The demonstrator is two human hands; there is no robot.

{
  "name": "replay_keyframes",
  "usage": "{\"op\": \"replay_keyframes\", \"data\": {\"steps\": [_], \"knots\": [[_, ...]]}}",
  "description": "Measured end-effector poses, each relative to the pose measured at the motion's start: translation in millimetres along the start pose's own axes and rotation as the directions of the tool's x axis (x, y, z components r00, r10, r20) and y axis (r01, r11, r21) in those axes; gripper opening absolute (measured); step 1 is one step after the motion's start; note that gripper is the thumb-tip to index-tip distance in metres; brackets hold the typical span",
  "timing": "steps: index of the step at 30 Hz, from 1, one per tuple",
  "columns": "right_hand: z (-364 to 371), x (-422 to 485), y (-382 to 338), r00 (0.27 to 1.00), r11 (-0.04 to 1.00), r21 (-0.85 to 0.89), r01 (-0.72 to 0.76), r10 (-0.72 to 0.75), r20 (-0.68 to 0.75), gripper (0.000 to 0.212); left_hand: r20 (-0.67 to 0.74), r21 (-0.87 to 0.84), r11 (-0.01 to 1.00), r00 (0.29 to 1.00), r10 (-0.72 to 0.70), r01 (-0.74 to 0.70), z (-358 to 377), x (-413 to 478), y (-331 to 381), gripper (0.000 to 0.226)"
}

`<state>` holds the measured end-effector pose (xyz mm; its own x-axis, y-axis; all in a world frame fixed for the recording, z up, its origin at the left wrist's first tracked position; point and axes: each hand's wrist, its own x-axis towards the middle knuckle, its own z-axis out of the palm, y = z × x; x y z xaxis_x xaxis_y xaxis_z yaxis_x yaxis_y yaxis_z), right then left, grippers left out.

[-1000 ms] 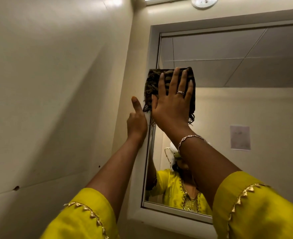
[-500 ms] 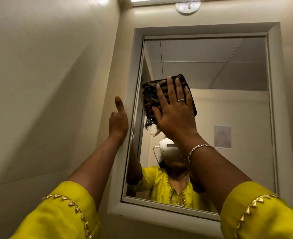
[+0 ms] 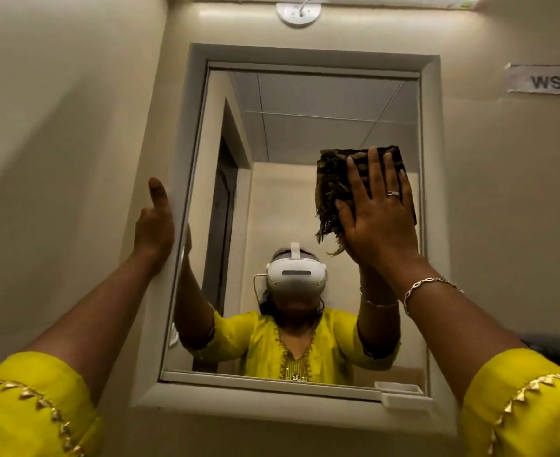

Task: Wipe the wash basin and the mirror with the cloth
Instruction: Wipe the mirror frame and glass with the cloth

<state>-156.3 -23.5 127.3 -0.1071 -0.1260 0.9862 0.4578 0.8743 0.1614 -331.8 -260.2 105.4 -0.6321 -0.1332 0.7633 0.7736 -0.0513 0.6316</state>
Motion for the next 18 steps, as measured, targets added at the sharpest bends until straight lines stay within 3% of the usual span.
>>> {"op": "replay_keyframes", "data": {"steps": [6, 14, 18], "knots": [[-8.3, 4.1, 28.7, 0.998, 0.998, -0.028, -0.057, 0.057, -0.002, 0.064, 0.006, 0.005, 1.000, 1.000, -0.005, 0.005, -0.2, -4.9, 3.0, 0.057], [2.0, -24.2, 11.5, 0.938, 0.941, -0.059, -0.334, 0.325, -0.120, 0.062, 0.025, -0.036, 0.996, 0.996, -0.083, 0.084, 2.9, -2.2, 2.2, 0.080], [7.5, -27.1, -14.1, 0.911, 0.916, -0.025, -0.400, 0.395, -0.120, 0.063, 0.018, -0.081, 0.992, 0.995, -0.099, 0.100, 3.4, -1.1, 1.9, 0.078]]}}
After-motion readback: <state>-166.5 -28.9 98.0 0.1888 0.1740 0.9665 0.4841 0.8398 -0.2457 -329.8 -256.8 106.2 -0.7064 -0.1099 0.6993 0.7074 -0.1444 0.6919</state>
